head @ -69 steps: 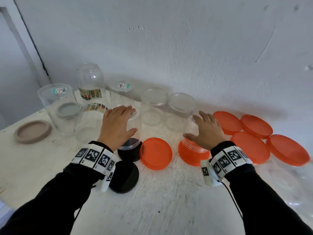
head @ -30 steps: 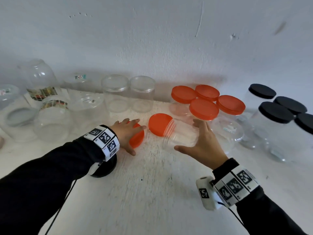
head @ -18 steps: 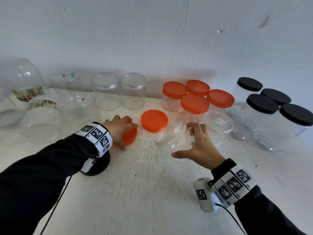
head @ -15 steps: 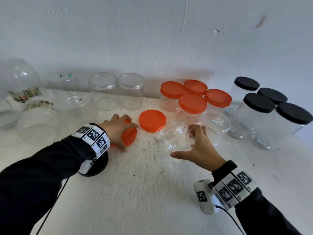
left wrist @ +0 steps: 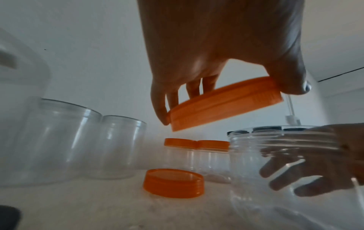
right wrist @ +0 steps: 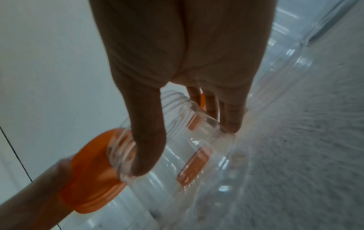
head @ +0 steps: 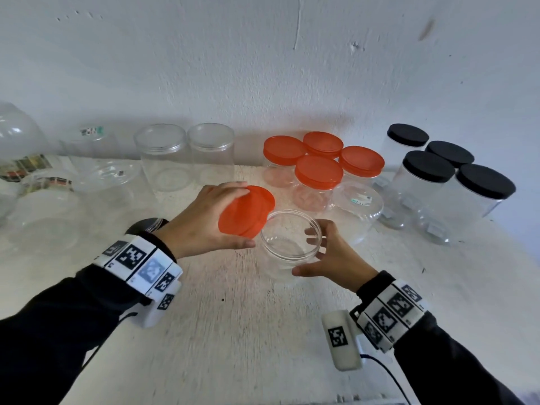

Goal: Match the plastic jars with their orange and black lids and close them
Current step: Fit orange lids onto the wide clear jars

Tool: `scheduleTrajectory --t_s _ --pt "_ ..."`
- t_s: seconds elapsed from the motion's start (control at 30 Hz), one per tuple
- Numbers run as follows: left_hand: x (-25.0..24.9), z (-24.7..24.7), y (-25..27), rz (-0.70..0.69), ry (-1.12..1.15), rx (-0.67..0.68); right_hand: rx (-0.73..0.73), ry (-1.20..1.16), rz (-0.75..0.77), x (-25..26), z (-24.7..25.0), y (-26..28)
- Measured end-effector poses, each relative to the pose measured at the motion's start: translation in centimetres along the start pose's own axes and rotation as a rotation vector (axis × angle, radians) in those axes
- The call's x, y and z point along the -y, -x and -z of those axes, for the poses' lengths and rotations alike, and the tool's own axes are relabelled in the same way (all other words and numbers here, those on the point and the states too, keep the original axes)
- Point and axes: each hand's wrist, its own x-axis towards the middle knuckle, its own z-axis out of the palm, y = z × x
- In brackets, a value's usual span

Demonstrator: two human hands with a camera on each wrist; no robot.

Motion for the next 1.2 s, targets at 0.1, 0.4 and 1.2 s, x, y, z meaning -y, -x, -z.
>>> scheduleTrajectory --t_s 0.1,0.4,1.2 --pt "-1.3 -0.9 -0.3 -0.069 -0.024 0.042 0.038 -0.006 0.014 0.1 -0.5 -0.1" --pt "-3.7 -3.4 -1.9 -0.175 -0.166 0.143 0.088 -0.039 0.030 0.4 -0.8 -0.2" --pt "-1.7 -4.8 -1.2 0.091 0.442 0.245 0.123 0.492 0.278 5.5 4.6 1.7"
